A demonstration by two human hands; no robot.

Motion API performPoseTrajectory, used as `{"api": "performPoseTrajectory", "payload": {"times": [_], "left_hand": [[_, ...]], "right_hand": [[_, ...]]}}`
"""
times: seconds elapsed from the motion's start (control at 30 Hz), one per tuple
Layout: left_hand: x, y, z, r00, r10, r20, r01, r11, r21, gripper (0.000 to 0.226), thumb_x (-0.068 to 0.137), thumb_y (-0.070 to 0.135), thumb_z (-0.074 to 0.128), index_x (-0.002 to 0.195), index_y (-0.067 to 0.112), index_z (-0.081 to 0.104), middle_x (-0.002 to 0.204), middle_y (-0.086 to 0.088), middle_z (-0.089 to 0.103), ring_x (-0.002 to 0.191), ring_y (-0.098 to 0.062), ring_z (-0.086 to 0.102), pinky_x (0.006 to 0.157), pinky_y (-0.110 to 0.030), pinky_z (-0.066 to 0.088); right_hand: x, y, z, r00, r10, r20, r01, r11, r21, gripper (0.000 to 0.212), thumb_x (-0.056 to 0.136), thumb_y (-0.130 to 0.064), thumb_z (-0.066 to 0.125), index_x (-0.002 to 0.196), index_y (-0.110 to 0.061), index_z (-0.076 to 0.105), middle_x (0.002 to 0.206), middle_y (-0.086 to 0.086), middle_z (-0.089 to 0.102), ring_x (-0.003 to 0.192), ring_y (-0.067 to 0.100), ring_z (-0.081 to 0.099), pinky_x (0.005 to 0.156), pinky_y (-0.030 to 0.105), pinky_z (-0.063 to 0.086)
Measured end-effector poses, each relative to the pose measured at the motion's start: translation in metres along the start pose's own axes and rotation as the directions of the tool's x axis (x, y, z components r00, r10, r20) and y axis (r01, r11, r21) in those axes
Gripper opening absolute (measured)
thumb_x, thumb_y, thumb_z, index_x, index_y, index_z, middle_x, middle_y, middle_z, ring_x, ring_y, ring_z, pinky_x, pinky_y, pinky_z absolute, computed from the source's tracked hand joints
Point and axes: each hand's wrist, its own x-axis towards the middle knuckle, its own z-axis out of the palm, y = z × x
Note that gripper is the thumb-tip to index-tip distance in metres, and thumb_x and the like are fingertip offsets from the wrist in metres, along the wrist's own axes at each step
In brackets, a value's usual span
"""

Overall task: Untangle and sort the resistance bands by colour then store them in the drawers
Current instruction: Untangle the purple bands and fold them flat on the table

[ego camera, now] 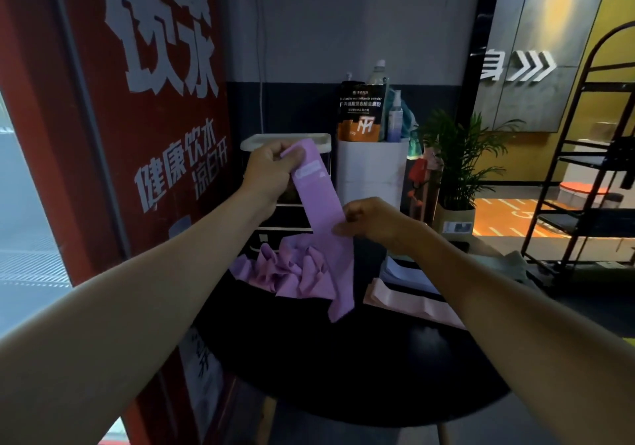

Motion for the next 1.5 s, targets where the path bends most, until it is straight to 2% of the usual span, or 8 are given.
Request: {"api": "performPoseTrajectory", "payload": {"times": [0.17,0.47,0.63,0.73,0.87,1.1,1.3,1.5], "left_hand": [[-0.008,-0.017,-0.022,0.972,-0.157,-0.176,0.127,0.978,-0.168,0.015,0.096,0.009,0.049,0.084,0.016,0.056,0.084,-0.001,0.059,0.071,-0.011,0.057,0.062,-0.023,0.054],[-0.054,-0.106,-0.042,0.846,-0.436,-0.306,0.359,0.891,-0.278,0.019,0.097,0.008,0.048,0.079,0.014,0.053,0.085,-0.004,0.057,0.075,-0.015,0.056,0.069,-0.031,0.050],[-0.086,-0.146,-0.044,0.822,-0.475,-0.313,0.479,0.875,-0.069,0.020,0.094,0.001,0.046,0.077,0.010,0.054,0.084,-0.008,0.057,0.068,-0.014,0.053,0.073,-0.037,0.052],[-0.107,-0.167,-0.049,0.849,-0.450,-0.277,0.513,0.827,0.229,0.013,0.086,-0.002,0.053,0.096,-0.006,0.061,0.095,-0.019,0.063,0.073,-0.027,0.058,0.086,-0.045,0.053],[-0.125,-0.175,-0.048,0.921,-0.326,-0.215,0.386,0.671,0.633,0.023,0.085,0.000,0.055,0.107,-0.005,0.059,0.109,-0.020,0.062,0.102,-0.034,0.057,0.088,-0.035,0.043],[-0.136,-0.180,-0.043,0.985,-0.148,-0.090,0.149,0.462,0.874,0.032,0.085,0.009,0.058,0.116,0.005,0.052,0.126,-0.020,0.044,0.116,-0.038,0.044,0.090,-0.045,0.040],[-0.142,-0.190,-0.020,0.926,-0.134,0.353,-0.220,0.569,0.793,0.029,0.084,0.005,0.060,0.113,0.007,0.062,0.119,-0.012,0.054,0.110,-0.029,0.051,0.093,-0.037,0.041],[-0.149,-0.198,-0.013,0.891,-0.198,0.409,-0.211,0.617,0.758,0.031,0.090,0.015,0.058,0.120,0.007,0.059,0.124,-0.009,0.055,0.110,-0.025,0.055,0.095,-0.034,0.043]], "right_hand": [[-0.023,0.048,0.006,0.990,0.102,0.094,-0.087,0.984,-0.155,0.017,0.084,-0.010,0.066,0.069,-0.009,0.060,0.066,0.002,0.050,0.063,0.012,0.042,0.057,0.019,0.035],[-0.068,0.104,0.006,0.970,0.226,0.092,-0.190,0.937,-0.292,0.011,0.086,-0.017,0.063,0.075,-0.020,0.064,0.075,-0.007,0.055,0.073,0.008,0.049,0.063,0.018,0.035],[-0.086,0.119,0.001,0.970,0.245,0.002,-0.221,0.879,-0.423,0.015,0.087,-0.022,0.065,0.094,-0.010,0.069,0.080,-0.006,0.058,0.064,0.001,0.048,0.052,0.004,0.036],[-0.093,0.137,0.004,0.968,0.251,-0.018,-0.231,0.862,-0.451,0.015,0.084,-0.017,0.068,0.091,-0.004,0.071,0.091,0.006,0.066,0.077,0.012,0.057,0.065,0.017,0.043],[-0.101,0.152,0.017,0.964,0.237,-0.119,-0.264,0.823,-0.503,0.020,0.081,-0.020,0.071,0.093,-0.004,0.070,0.089,0.005,0.064,0.080,0.014,0.054,0.064,0.020,0.039],[-0.113,0.163,0.026,0.905,0.256,-0.339,-0.384,0.835,-0.393,0.032,0.082,-0.021,0.070,0.107,-0.003,0.064,0.104,0.013,0.064,0.099,0.028,0.058,0.073,0.025,0.037],[-0.127,0.171,0.025,0.752,0.458,-0.474,-0.617,0.743,-0.259,0.038,0.087,-0.029,0.063,0.095,0.008,0.063,0.099,0.022,0.065,0.095,0.033,0.060,0.066,0.027,0.035],[-0.128,0.168,0.032,0.682,0.566,-0.463,-0.690,0.709,-0.148,0.027,0.084,-0.018,0.062,0.104,0.000,0.063,0.107,0.018,0.064,0.103,0.033,0.060,0.070,0.026,0.040]]}}
